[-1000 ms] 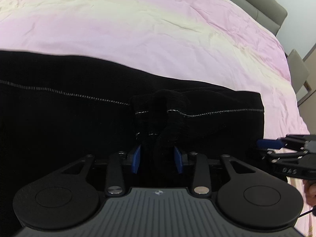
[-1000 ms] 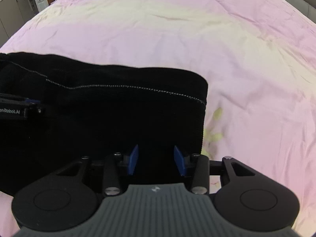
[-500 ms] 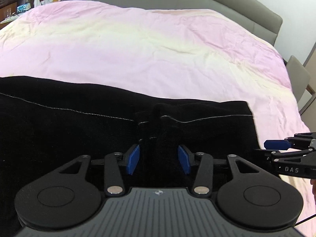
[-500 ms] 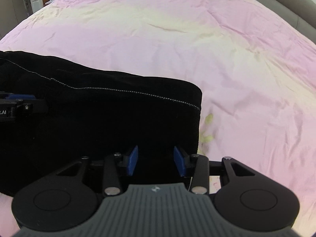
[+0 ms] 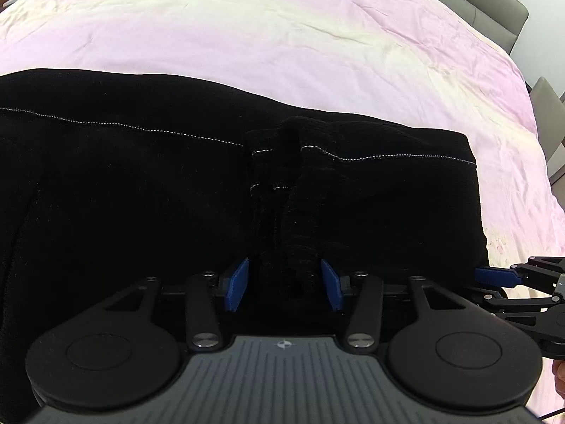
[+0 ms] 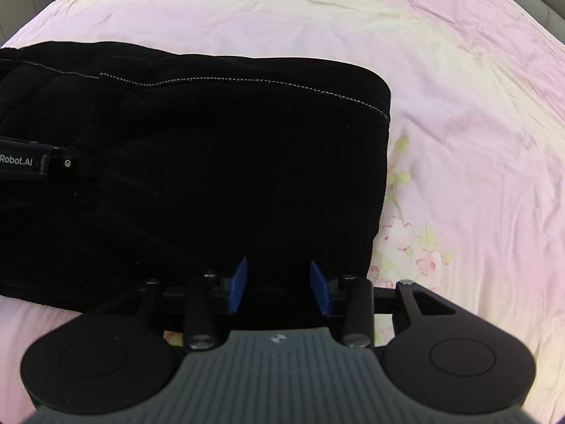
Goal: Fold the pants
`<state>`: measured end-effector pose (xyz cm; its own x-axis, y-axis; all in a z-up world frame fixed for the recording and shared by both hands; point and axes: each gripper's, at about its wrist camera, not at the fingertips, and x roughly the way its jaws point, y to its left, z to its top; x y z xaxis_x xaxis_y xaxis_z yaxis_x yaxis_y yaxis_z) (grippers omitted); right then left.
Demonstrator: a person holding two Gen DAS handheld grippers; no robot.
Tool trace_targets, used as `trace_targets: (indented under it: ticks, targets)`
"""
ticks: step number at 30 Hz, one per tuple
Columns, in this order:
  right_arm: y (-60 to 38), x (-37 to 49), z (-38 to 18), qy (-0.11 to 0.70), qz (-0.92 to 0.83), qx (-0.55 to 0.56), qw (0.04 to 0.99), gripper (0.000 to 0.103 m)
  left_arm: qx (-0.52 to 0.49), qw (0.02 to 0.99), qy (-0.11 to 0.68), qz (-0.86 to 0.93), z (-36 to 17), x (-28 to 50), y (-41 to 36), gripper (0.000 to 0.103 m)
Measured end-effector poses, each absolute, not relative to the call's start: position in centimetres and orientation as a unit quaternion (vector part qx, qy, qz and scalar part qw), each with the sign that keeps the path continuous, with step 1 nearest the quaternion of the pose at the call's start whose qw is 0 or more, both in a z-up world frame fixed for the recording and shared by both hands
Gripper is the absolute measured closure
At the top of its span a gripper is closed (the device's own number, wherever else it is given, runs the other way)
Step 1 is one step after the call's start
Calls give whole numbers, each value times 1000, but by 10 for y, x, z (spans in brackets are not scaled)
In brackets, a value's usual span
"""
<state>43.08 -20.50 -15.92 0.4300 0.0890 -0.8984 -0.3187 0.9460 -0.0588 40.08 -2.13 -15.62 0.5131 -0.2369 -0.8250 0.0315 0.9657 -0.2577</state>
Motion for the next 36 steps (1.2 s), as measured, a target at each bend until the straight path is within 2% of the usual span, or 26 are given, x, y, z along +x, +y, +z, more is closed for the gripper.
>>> trace_targets:
  ticks: [4,9,20,23,26,30,36]
  targets:
    - [-201,440,-150,527,118,-119,833,66,-105,873,469,-81,-134,386,-15,46]
    - [-192,433,-119,487,127,-131,854,66,-78,888,446,-80,-91,362,16,45]
    - [-120,424,-65,429,245,-198,847,67,-74,881,465,-41,-27,317,149,39]
    - [-99,423,-59,419,272,-219,838,68,-96,880,465,-1,-26,307,191,36]
    - [-80,435,-65,417,293,-244,825,73,-134,874,466,36,-33,297,231,35]
    - [-57,450,-77,423,324,-269,802,74,-180,866,462,65,-46,286,268,27]
    - [-27,471,-98,439,339,-331,764,75,-247,853,447,105,-79,278,308,25]
